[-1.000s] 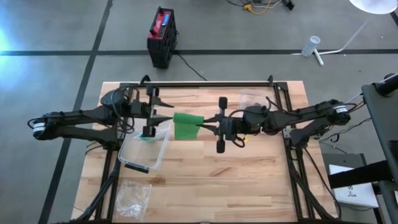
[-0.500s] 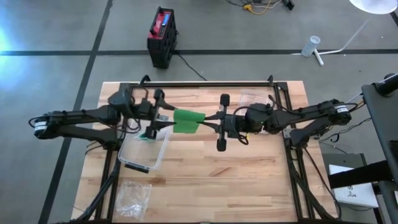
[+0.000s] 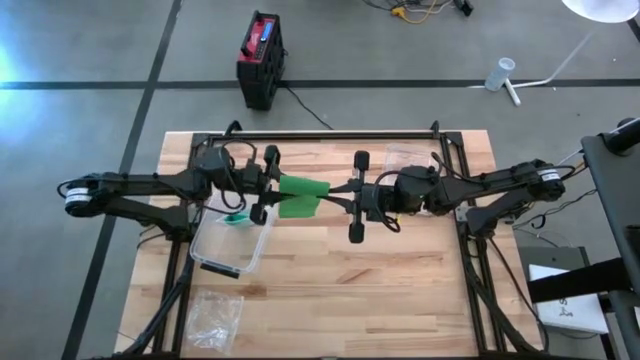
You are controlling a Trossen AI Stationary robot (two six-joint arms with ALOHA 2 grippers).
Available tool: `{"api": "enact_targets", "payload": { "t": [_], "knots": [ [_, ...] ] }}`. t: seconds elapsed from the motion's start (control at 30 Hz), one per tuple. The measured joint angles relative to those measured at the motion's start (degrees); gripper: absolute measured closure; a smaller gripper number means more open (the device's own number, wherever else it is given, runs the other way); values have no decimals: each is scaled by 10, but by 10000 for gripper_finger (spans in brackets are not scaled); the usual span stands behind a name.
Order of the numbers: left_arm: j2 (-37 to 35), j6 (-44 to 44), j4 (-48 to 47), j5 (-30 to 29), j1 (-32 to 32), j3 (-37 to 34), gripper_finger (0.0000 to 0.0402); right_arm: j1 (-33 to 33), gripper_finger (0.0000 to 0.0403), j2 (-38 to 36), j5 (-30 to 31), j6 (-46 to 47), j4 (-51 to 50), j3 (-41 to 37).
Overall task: Roll bandage
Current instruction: Roll the dark green bandage
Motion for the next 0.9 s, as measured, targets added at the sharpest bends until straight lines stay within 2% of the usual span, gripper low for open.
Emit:
{"api": "enact_targets", "payload": {
  "t": [0.07, 0.13, 0.3, 0.47, 0.77, 0.9],
  "knots": [
    [3, 2, 9, 0, 0, 0, 363, 0, 400, 0, -23, 8, 0, 0],
    [7, 1, 26, -1, 0, 0, 389, 0, 400, 0, -49, 22, 4, 0],
    [18, 1, 71, -2, 0, 0, 399, 0, 400, 0, -94, 65, 16, 0],
    [37, -1, 91, -7, 0, 0, 401, 0, 400, 0, -100, 118, 24, 0],
    [49, 12, 87, -77, 9, 0, 401, 0, 398, 0, -100, 232, 29, 10],
    [27, 51, 38, -146, 10, 0, 401, 0, 397, -4, -100, 261, 7, 17]
  ]
}}
